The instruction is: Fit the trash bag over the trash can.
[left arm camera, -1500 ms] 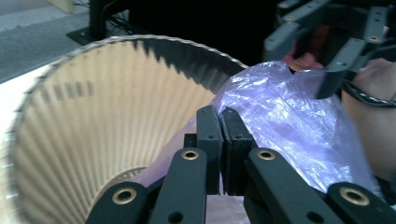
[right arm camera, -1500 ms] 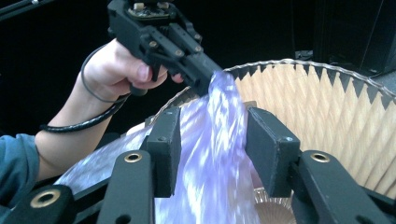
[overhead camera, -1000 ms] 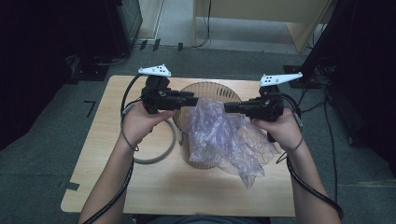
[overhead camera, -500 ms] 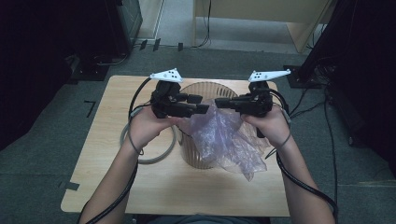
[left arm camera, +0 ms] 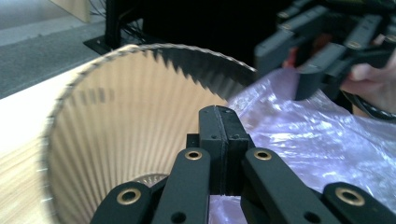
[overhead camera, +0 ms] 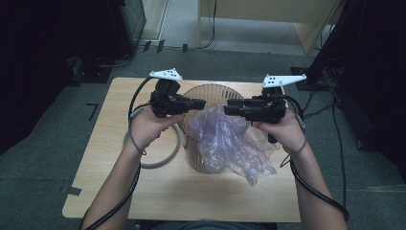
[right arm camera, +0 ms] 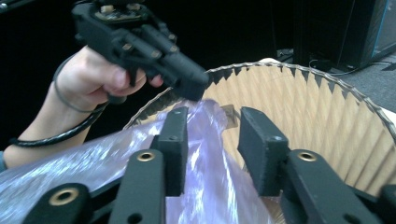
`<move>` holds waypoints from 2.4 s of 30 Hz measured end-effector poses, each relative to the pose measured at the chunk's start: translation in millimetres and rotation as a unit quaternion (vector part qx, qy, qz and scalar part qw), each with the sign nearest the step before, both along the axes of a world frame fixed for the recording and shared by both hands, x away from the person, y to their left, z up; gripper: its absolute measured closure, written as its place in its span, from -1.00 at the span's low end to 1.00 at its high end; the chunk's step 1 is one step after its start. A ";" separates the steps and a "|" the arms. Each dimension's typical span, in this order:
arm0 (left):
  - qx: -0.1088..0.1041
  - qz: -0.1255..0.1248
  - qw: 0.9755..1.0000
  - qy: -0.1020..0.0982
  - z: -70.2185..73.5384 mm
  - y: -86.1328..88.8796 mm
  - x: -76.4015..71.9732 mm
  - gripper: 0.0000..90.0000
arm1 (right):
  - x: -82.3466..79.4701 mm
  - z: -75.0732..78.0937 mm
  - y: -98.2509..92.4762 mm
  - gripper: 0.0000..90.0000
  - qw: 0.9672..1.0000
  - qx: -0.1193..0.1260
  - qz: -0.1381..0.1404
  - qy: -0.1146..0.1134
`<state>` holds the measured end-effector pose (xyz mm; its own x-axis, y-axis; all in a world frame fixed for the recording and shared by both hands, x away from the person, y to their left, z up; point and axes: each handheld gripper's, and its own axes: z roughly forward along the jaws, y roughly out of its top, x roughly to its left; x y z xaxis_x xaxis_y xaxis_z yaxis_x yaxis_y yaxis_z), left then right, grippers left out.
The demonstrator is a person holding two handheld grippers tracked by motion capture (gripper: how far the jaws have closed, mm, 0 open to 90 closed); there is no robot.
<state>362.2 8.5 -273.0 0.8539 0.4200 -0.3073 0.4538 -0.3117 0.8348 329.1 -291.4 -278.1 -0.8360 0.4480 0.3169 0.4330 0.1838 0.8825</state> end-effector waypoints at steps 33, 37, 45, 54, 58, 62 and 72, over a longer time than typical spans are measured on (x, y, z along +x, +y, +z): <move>-0.003 -0.036 0.999 -0.009 4.2 -11.9 -6.0 0.99 | -5.1 8.4 -4.8 0.40 1.000 0.010 0.001 -0.020; -0.027 -0.019 0.999 0.000 4.1 3.1 2.1 0.99 | -7.7 9.9 -21.2 0.22 0.999 0.021 -0.016 -0.033; -0.059 0.017 0.998 0.011 1.6 31.5 16.8 0.99 | -2.9 4.3 -45.2 0.04 0.997 0.027 -0.046 -0.049; -0.076 0.037 0.996 0.026 -6.8 45.9 29.0 0.99 | 6.0 -8.5 -45.4 -0.06 0.996 0.004 -0.047 -0.080; -0.074 0.041 0.996 0.029 -10.9 47.7 34.0 0.98 | 13.8 -14.6 -38.1 -0.03 0.995 -0.001 -0.052 -0.081; -0.077 0.048 0.995 0.034 -14.1 53.2 39.3 0.98 | 21.5 -20.5 -32.4 0.17 0.996 -0.008 -0.062 -0.069; -0.082 0.061 0.994 0.046 -23.7 59.5 49.1 0.98 | 31.6 -21.2 -35.4 1.00 0.992 0.011 -0.121 -0.034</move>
